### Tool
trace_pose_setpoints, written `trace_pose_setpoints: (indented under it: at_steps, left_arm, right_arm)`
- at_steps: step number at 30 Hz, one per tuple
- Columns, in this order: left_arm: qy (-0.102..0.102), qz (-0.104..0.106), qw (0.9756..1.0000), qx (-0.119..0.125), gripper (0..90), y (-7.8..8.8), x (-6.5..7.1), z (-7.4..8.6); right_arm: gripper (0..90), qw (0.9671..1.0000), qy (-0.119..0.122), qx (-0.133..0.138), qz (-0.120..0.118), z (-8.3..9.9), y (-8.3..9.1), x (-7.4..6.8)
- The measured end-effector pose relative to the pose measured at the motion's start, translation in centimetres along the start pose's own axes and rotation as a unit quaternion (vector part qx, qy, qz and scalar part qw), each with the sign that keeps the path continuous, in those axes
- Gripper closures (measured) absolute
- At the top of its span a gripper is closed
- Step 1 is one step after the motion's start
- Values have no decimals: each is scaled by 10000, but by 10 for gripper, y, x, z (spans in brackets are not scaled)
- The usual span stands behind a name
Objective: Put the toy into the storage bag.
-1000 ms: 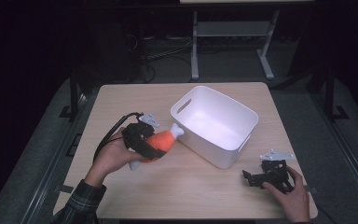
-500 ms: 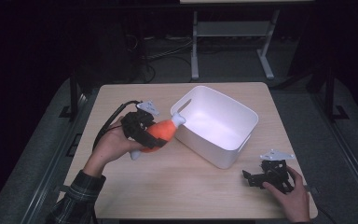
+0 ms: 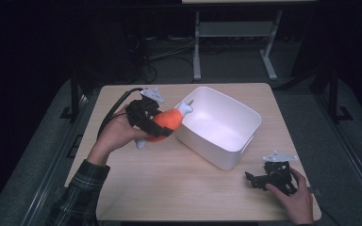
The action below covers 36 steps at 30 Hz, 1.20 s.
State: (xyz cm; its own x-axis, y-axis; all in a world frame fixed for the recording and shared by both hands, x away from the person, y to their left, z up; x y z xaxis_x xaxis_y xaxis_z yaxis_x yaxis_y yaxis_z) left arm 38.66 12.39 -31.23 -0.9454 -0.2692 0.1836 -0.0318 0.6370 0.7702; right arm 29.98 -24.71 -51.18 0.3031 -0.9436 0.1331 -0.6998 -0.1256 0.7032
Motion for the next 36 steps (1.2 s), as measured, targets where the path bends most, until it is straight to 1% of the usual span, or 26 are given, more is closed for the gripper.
trace_pose_setpoints:
  at_steps: [2,3,5,8,9,14,22,24,28,29,31,32,33,36]
  left_arm:
    - [-61,11,10000,-27,239,0,-1,-5]
    - [-83,-14,10000,-26,239,-1,-3,-10]
    - [-109,-5,9999,-27,239,-1,-3,-13]
    - [-121,-16,9999,41,239,-2,-5,-20]
    - [-169,-21,9999,-19,239,-1,-6,-22]
    - [-240,-15,9997,3,239,-2,-10,-36]
    - [-313,-68,9995,-16,239,-5,-18,-47]
    - [-325,-76,9994,21,239,-6,-20,-50]
    - [-412,-81,9991,6,239,-8,-25,-58]
    - [-460,-90,9989,-5,239,-9,-26,-60]
    - [-479,-90,9988,-3,239,-10,-28,-64]
    - [-501,-103,9987,34,239,-12,-29,-66]
    - [-513,-77,9987,8,239,-13,-30,-69]
    - [-601,-117,9981,-16,239,-16,-33,-77]
  right_arm:
    - [0,10000,1,-5,-7,0,0,0]
    - [0,10000,-1,-3,-6,0,0,0]
    - [0,10000,3,-2,-5,0,0,0]
    - [0,10000,0,-2,-6,0,0,0]
    - [0,10000,3,-1,-6,0,0,0]
    - [0,10000,4,-2,-6,0,0,0]
    - [0,10000,0,0,-1,0,0,0]
    - [0,10000,1,0,-2,0,0,0]
    - [0,10000,5,1,4,0,0,0]
    - [0,10000,4,-1,3,0,0,0]
    - [0,10000,2,-3,3,0,0,0]
    - [0,10000,7,-3,10,0,0,0]
    - [0,10000,2,0,3,0,0,0]
    - [0,10000,-6,-6,0,0,0,0]
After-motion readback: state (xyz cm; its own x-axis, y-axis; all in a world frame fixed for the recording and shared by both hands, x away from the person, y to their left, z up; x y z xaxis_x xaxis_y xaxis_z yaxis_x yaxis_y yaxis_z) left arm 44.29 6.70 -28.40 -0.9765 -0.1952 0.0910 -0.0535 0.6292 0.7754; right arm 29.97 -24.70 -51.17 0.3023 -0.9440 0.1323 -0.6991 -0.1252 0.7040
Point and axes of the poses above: each handheld gripper's, and its own axes: y roughly backward along the jaws, z roughly out of its underside, x roughly to its right, the point moved 4 cm from there along -y, roughly forward along the jaws, and after that the axes turned 13 degrees about z, right-handed, at the moved point
